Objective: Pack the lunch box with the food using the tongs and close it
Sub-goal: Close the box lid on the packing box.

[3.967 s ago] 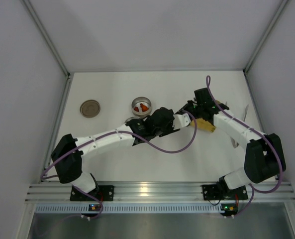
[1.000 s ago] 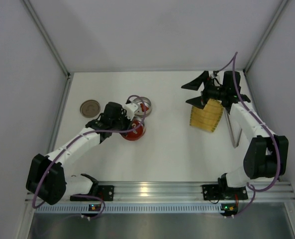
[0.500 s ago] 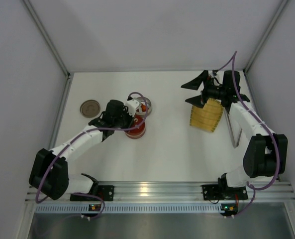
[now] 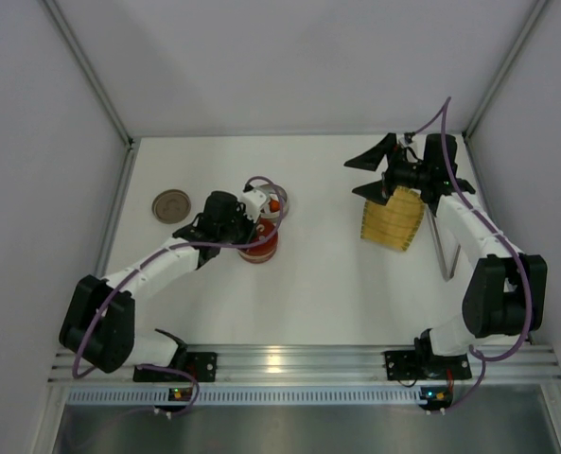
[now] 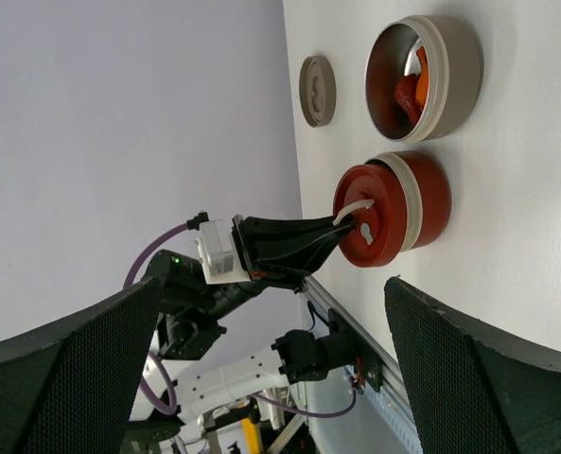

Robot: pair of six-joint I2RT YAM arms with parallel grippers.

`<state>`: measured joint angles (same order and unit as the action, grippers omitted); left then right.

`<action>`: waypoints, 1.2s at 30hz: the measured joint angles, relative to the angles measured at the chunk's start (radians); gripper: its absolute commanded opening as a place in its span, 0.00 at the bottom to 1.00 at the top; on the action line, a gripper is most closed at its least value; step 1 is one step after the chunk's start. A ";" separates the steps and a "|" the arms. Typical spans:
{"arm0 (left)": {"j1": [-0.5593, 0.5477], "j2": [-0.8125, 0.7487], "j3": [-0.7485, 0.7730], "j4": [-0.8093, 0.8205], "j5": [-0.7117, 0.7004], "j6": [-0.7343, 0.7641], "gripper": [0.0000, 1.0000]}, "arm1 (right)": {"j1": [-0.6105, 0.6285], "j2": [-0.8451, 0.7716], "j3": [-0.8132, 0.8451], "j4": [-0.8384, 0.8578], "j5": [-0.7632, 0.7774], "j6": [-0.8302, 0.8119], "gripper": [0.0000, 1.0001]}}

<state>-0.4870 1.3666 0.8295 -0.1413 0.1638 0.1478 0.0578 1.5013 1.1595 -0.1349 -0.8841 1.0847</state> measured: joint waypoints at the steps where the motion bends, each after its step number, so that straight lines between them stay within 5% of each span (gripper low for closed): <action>1: 0.000 0.000 -0.005 0.008 0.000 0.000 0.00 | 0.000 0.000 0.000 0.000 0.000 0.000 0.99; 19: 0.002 -0.010 -0.050 0.053 -0.004 0.015 0.00 | 0.000 0.000 0.000 0.019 0.000 0.002 0.99; 36: 0.002 0.010 -0.043 0.015 0.002 0.043 0.20 | 0.000 0.002 -0.016 0.044 0.000 0.019 0.99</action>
<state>-0.4854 1.3762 0.7868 -0.1265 0.1661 0.1909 0.0578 1.5032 1.1439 -0.0906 -0.8841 1.1034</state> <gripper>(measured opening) 0.183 0.993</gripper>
